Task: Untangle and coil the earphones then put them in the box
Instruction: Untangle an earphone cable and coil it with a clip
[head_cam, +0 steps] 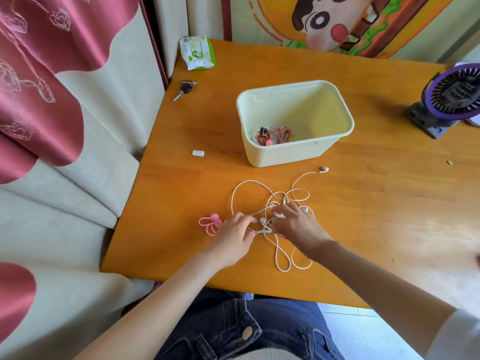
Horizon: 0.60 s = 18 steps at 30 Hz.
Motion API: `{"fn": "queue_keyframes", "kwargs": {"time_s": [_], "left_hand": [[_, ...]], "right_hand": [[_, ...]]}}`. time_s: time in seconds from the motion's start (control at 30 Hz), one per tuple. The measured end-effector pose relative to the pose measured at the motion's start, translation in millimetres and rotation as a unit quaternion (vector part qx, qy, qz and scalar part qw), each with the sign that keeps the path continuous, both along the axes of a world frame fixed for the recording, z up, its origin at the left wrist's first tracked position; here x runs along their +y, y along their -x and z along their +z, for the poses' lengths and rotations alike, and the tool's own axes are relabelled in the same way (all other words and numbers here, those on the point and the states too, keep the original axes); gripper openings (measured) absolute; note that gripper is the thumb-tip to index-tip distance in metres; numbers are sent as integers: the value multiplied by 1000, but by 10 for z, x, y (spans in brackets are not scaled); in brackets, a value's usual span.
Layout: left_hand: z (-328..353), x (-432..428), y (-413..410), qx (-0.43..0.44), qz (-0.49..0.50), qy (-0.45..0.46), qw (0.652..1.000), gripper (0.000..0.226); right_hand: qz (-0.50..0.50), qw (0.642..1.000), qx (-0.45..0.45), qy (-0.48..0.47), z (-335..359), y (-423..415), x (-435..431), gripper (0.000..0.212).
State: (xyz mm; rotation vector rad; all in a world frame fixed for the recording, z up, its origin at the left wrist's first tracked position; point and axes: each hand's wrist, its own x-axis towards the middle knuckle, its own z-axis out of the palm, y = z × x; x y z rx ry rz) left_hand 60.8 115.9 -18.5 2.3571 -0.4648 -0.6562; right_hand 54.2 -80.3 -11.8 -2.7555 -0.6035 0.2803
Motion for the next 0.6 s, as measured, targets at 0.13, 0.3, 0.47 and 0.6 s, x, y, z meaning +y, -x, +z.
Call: {"fn": "queue_keyframes", "kwargs": {"time_s": [0.13, 0.3, 0.47, 0.6], "left_hand": [[335, -212, -42, -44, 136, 150, 978, 17], [716, -372, -108, 220, 344, 379, 831, 30], [806, -264, -86, 291, 272, 362, 843, 11], [927, -85, -187, 267, 285, 455, 801, 13]], "right_hand": [[-13, 996, -85, -22, 231, -163, 159, 16], [-42, 997, -56, -36, 529, -305, 279, 7], [-87, 976, 37, -194, 685, -387, 258, 18], [-129, 960, 58, -241, 700, -480, 127, 29]]}}
